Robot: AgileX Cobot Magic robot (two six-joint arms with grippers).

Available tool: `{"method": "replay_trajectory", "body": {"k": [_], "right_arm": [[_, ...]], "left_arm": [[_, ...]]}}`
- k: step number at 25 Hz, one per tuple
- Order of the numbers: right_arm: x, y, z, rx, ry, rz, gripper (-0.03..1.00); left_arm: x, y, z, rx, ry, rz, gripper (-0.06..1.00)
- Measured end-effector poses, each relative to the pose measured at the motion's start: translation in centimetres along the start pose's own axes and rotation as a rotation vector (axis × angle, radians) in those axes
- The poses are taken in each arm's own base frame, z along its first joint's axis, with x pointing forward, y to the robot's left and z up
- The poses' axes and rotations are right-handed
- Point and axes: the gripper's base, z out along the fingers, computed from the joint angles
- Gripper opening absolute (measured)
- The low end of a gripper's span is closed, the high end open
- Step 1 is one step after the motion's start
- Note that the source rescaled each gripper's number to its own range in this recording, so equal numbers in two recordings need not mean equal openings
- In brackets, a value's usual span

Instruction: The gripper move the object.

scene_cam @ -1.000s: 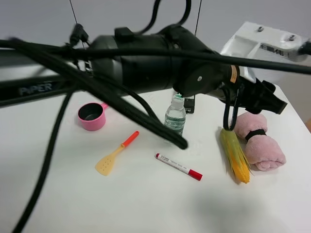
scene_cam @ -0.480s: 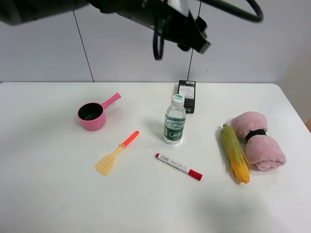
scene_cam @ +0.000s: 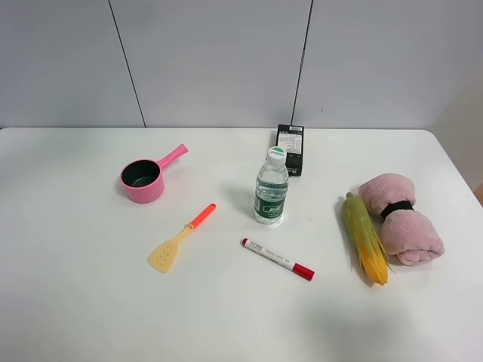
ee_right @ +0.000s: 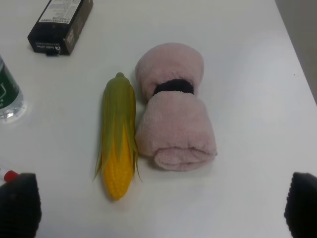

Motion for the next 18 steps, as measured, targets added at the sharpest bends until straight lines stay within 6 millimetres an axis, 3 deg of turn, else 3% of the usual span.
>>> {"method": "replay_trajectory", "body": {"k": [6,10,14,18], "right_arm": [[0.0,0.0,0.0,0.0,0.0,0.0,1.0],[0.0,0.0,0.0,0.0,0.0,0.0,1.0],[0.0,0.0,0.0,0.0,0.0,0.0,1.0],[0.0,0.0,0.0,0.0,0.0,0.0,1.0]], "left_arm": [[1.2,5.7,-4.9,-0.157,0.051,-0.079,0.27],[2.2,8.4,-8.1,-0.25,0.081,-0.131,0.27],[4.5,9.4,-10.7,-0.32,0.102,-0.169,0.27],[7.8,8.8,-13.0,-0.358,0.138,-0.194,0.27]]}}
